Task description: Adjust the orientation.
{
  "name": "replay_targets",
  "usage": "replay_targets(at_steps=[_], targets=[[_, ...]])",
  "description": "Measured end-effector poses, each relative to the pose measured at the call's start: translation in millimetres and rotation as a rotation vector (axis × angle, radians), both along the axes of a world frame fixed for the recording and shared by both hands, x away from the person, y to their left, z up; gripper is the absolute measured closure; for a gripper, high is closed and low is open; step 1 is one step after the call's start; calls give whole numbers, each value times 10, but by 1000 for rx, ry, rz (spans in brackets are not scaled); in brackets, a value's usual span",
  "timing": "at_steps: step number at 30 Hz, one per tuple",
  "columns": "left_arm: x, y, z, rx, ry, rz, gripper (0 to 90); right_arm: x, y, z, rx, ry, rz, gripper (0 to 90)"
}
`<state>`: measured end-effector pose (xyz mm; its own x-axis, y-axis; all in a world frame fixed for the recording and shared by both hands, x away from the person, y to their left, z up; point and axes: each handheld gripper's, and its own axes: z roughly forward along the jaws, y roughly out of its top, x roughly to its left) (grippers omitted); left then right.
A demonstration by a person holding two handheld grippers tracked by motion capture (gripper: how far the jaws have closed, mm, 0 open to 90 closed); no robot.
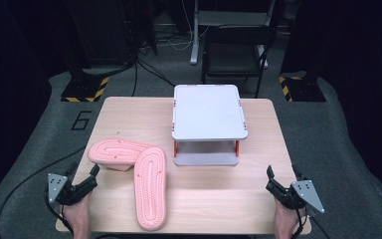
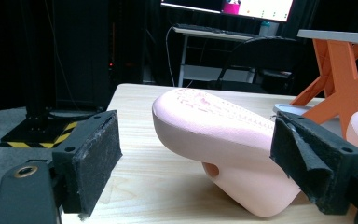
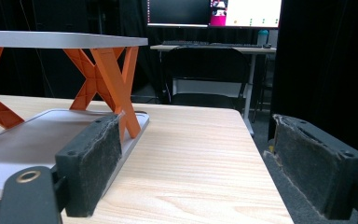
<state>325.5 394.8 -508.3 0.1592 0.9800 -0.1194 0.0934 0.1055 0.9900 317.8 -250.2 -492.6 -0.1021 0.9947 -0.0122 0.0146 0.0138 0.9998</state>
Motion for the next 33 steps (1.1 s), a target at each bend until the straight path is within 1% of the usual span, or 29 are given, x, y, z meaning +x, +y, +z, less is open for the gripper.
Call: replay_targets(at_steps=[4,6,7,9,10,11,13,15,17,19,20,22,24,25,26,27,28,29,30,31,33], targets=[[14,-20,-6,4,-2,-6,156,2,-21,0,13,4,1,151],[18,-32,-8,7,6,-13,157,3,-24,-2,16,3,1,151],[25,-39,-11,12,16,-23,158,6,-28,-5,13,8,6,151],[38,-51,-20,11,18,-32,158,15,-18,-12,14,14,10,152],[38,-51,-20,11,18,-32,158,19,-14,-15,11,19,11,152],[42,-60,-27,18,33,-43,158,22,-10,-16,7,22,15,152],[50,-72,-36,17,30,-43,158,25,3,-12,0,23,19,153],[59,-106,-44,26,45,-50,157,23,13,-7,-3,21,22,153],[70,-126,-48,23,41,-50,157,23,17,-5,0,19,22,153],[96,-162,-48,39,52,-51,157,12,10,0,-10,19,16,154],[122,-177,-52,45,61,-55,157,12,10,0,-10,19,16,154],[181,-215,-96,50,108,-35,158,12,7,1,-17,18,15,154],[223,-233,-132,60,140,-45,157,17,-1,0,-7,18,18,154],[267,-253,-145,69,164,-52,157,13,-13,3,1,18,16,155],[267,-253,-145,69,164,-52,158,13,-13,3,1,18,16,155],[319,-272,-124,84,192,-51,158,7,-26,10,4,11,9,156],[319,-272,-124,84,192,-51,158,6,-36,11,5,9,9,156],[342,-281,-110,92,190,-49,158,6,-36,11,5,9,9,156],[369,-287,-98,90,189,-48,158,2,-44,11,11,11,7,157],[417,-286,-72,98,198,-52,159,1,-58,10,16,13,13,158],[441,-287,-57,100,203,-52,159,1,-65,10,14,12,11,159]])
